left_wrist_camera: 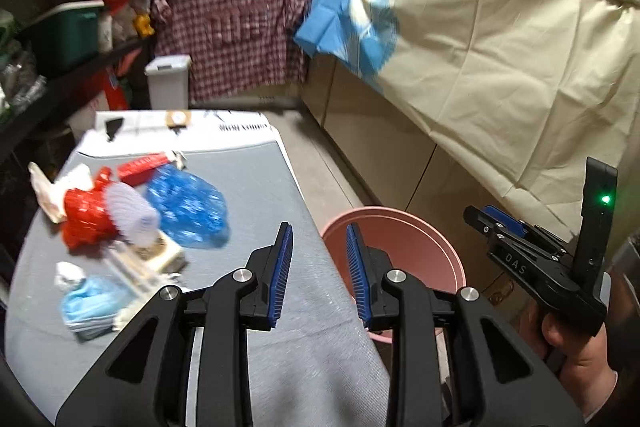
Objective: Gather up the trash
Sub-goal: 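Grasp the white tissue with the left tool while the right tool grasps the clear straws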
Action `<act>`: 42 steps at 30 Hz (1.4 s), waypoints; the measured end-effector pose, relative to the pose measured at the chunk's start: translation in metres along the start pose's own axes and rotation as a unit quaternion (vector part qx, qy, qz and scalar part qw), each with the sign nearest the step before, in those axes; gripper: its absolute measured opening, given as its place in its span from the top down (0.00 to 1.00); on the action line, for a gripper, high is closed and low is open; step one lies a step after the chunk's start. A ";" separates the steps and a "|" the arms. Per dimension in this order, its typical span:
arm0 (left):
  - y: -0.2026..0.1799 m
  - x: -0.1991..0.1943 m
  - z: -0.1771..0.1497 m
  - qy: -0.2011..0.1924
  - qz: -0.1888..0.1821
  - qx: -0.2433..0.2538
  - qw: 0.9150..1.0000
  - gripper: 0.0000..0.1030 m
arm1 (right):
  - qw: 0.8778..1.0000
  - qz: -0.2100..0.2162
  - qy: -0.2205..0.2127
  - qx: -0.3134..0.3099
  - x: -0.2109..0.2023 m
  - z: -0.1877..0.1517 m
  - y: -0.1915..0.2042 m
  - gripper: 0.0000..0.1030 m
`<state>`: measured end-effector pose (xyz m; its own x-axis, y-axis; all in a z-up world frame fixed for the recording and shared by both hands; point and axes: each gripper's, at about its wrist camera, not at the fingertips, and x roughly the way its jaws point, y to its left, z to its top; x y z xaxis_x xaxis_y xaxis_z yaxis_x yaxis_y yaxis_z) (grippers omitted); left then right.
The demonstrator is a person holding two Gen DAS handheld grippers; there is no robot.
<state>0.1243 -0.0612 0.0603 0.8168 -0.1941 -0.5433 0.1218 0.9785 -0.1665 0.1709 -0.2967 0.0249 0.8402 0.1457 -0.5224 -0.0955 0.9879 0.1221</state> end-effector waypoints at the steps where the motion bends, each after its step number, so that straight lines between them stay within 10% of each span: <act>1: 0.004 -0.009 0.000 -0.003 0.001 0.003 1.000 0.73 | 1.000 0.004 -0.002 -0.001 -0.004 0.000 0.003 0.70; 16: 0.122 -0.097 0.007 -0.047 0.055 0.002 0.997 0.78 | 0.993 0.109 -0.008 -0.044 -0.035 -0.003 0.094 0.78; 42: 0.235 -0.011 -0.041 0.049 0.145 -0.126 0.980 0.80 | 0.952 0.253 0.107 -0.132 0.070 -0.050 0.254 0.78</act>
<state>0.1206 0.1677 -0.0059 0.7372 0.0729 -0.6718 -0.2609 0.9478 -0.1835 0.1790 -0.0329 -0.0232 0.5255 0.5863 -0.6165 -0.6142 0.7629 0.2020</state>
